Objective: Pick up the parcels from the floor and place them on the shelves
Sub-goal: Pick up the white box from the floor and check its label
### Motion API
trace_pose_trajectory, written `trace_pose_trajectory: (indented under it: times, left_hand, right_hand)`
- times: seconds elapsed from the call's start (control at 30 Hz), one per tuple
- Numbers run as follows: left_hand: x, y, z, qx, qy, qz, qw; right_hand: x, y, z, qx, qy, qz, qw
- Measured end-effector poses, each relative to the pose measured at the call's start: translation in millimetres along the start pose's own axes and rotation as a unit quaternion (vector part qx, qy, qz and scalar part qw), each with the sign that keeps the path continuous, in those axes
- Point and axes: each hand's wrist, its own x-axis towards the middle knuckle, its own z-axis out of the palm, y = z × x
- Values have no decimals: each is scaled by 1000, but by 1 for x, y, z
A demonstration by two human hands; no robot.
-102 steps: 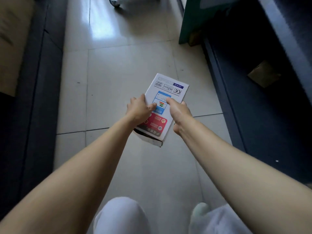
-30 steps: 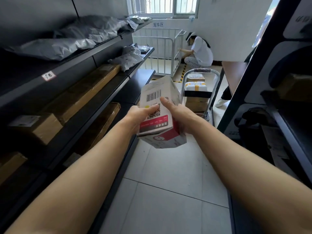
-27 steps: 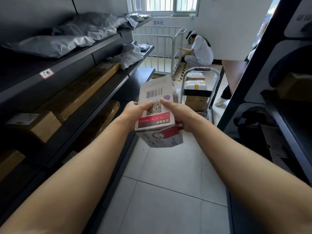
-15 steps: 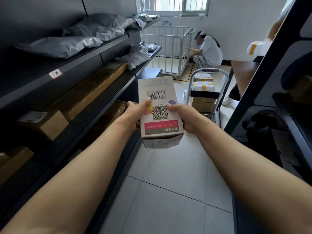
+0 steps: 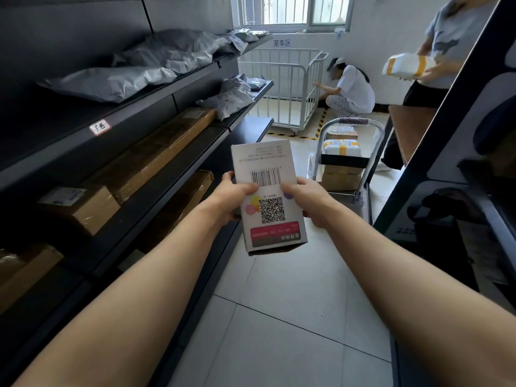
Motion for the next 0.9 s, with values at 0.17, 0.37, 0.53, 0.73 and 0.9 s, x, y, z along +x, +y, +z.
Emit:
trace_pose_trajectory:
  times: [0.17, 0.37, 0.53, 0.73, 0.9]
  left_hand:
    - [-4, -2, 13, 77, 1, 118, 990]
    - [-3, 4, 14, 45, -32, 159, 986]
    - [-1, 7, -1, 97, -10, 119, 988]
    - [-1, 4, -16, 65, -15, 41, 997]
    - [-6, 2, -17, 18, 9, 41, 999]
  right_hand:
    - [0, -2, 3, 67, 18, 11, 998]
    - [4, 15, 4, 232, 42, 16, 972]
    - [-4, 15, 9, 281, 22, 27, 959]
    - [3, 4, 8, 274, 68, 28, 959]
    - [5, 4, 7, 211, 73, 7, 975]
